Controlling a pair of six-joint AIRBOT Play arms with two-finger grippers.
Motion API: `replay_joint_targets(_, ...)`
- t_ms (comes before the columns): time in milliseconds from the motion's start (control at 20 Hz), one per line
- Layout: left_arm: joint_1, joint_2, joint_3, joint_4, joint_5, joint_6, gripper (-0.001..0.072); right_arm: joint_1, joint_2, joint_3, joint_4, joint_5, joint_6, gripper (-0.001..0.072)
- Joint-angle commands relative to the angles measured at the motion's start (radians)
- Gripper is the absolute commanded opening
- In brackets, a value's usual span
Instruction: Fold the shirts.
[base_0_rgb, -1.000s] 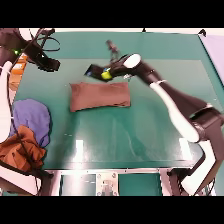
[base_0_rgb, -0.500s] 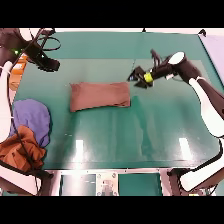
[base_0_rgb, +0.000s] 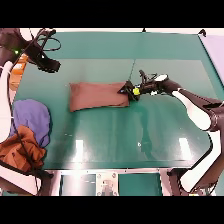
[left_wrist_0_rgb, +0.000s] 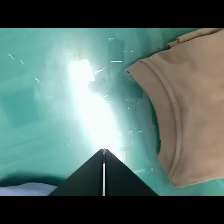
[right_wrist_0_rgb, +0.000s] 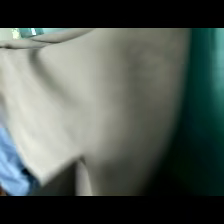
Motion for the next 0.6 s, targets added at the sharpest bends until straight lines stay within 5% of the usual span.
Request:
replay_joint_targets(0,0.000,0.000,0.000,0.000,-0.003,-0.015,0.0021,-0.003,-0.010,0.006,0.193,0.033,-0.098,0.0053)
replay_joint_targets(250,0.000,0.000,0.000,0.000,-0.023,-0.031,0.0021,-0.174,0.130,0.008,0.147,0.104,-0.101,0.0018)
replay_joint_targets(550,0.000,0.000,0.000,-0.003,-0.044,-0.038,0.0021,-0.674,0.433,-0.186,0.038,0.147,-0.099,0.0018)
